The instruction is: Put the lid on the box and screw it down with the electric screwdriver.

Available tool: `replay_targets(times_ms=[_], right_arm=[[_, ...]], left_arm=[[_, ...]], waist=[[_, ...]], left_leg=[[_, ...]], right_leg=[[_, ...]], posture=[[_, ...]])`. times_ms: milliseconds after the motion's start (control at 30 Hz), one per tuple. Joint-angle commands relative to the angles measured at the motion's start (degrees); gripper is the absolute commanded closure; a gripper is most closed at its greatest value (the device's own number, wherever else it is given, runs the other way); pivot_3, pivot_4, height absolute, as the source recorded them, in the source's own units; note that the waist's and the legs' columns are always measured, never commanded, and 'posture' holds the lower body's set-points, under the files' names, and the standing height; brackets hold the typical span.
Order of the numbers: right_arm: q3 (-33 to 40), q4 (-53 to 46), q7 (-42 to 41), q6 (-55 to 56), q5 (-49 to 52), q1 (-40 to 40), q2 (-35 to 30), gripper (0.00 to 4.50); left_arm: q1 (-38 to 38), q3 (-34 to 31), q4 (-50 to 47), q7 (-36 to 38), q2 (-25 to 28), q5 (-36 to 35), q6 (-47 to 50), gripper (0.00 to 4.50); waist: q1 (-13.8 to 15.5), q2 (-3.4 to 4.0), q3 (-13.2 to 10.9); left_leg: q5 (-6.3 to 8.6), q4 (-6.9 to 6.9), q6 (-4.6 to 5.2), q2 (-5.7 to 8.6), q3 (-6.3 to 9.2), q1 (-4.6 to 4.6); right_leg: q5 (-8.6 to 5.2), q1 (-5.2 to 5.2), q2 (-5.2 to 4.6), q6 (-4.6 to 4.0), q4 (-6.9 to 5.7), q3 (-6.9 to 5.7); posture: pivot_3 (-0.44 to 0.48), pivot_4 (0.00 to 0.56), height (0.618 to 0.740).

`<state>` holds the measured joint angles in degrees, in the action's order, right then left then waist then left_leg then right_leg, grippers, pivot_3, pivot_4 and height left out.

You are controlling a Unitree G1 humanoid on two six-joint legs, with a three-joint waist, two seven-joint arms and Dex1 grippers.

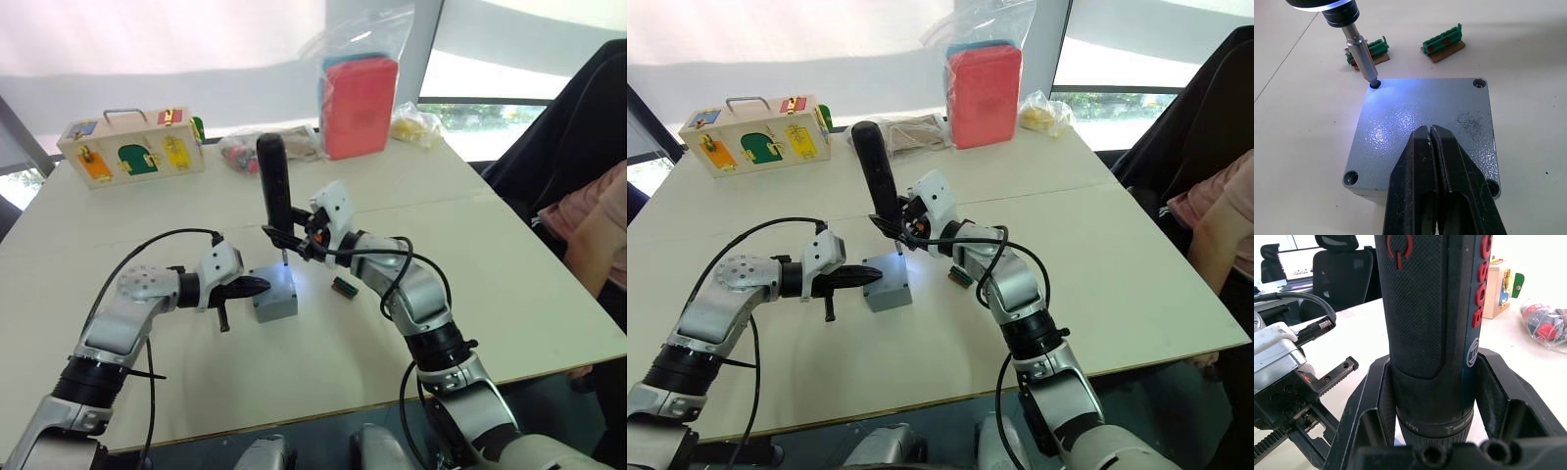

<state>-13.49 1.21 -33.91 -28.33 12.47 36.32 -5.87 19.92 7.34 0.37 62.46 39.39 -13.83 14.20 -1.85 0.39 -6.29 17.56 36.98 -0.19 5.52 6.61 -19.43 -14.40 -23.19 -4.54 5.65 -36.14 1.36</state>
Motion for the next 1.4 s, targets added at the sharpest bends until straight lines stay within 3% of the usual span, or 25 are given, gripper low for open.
replay_targets(times_ms=[33,233,500,667,933,1167,1400], right_arm=[[-3.1,6.3,0.4,-2.1,-3.8,-2.8,-2.2,2.76],[-0.2,2.7,-0.2,3.2,-1.4,-1.3,-0.8,2.76],[6.2,-7.8,-0.4,1.7,5.6,4.5,-0.1,2.76],[12.0,-14.2,0.9,-6.4,12.4,9.6,-2.7,2.76],[19.4,-18.3,5.7,-30.3,20.6,15.2,-13.7,2.76],[11.0,-14.6,2.7,-49.2,18.3,20.2,-33.2,2.76],[0.0,-2.3,2.0,-61.2,15.0,25.0,-39.7,2.76]], left_arm=[[-0.5,0.3,0.6,0.2,0.1,0.6,0.0,4.5],[-0.4,0.2,0.2,0.2,0.2,0.4,0.2,4.5],[0.3,-0.6,-2.1,0.5,0.6,-1.0,1.5,4.5],[1.5,-2.1,-5.5,0.8,1.6,-2.4,2.9,4.5],[4.2,-7.8,-13.3,1.3,4.4,-9.3,9.2,4.5],[5.8,-12.4,-18.5,1.8,8.6,-15.1,14.2,4.5],[5.1,-13.3,-21.0,1.5,9.7,-16.9,15.4,4.5]], waist=[[0.1,0.01,0.0],[0.8,0.03,-0.2],[1.0,-0.03,-1.0],[0.9,-0.1,-1.2],[0.9,-0.33,-2.0],[1.0,-0.25,-2.7],[0.9,-0.28,-2.7]], left_leg=[[0.0,0.0,0.0,0.0,0.0,0.0],[0.0,-0.01,0.0,0.0,0.0,-0.03],[0.0,0.0,0.0,0.0,0.0,-0.38],[-0.39,0.27,-0.64,0.02,0.03,-2.06],[-0.36,0.18,-0.58,0.0,0.02,-2.19],[-0.41,0.24,-0.64,0.0,0.03,-2.51],[-0.41,0.27,-0.64,-0.03,-0.05,-2.78]], right_leg=[[0.0,0.0,0.0,0.0,0.01,0.0],[-0.01,-0.03,0.0,0.02,0.02,0.0],[0.0,-0.17,-0.01,0.02,-0.01,0.0],[0.09,-1.8,-0.03,-0.06,-0.28,-0.02],[0.11,-1.94,-0.05,-0.11,-0.26,-0.01],[0.15,-2.2,-0.09,-0.16,-0.25,-0.11],[0.15,-2.38,-0.09,-0.16,-0.11,-0.07]], posture=[[0.0,0.15,0.74],[0.0,0.15,0.74],[0.0,0.15,0.74],[0.0,0.15,0.74],[0.0,0.15,0.74],[0.0,0.15,0.74],[0.0,0.15,0.74]])
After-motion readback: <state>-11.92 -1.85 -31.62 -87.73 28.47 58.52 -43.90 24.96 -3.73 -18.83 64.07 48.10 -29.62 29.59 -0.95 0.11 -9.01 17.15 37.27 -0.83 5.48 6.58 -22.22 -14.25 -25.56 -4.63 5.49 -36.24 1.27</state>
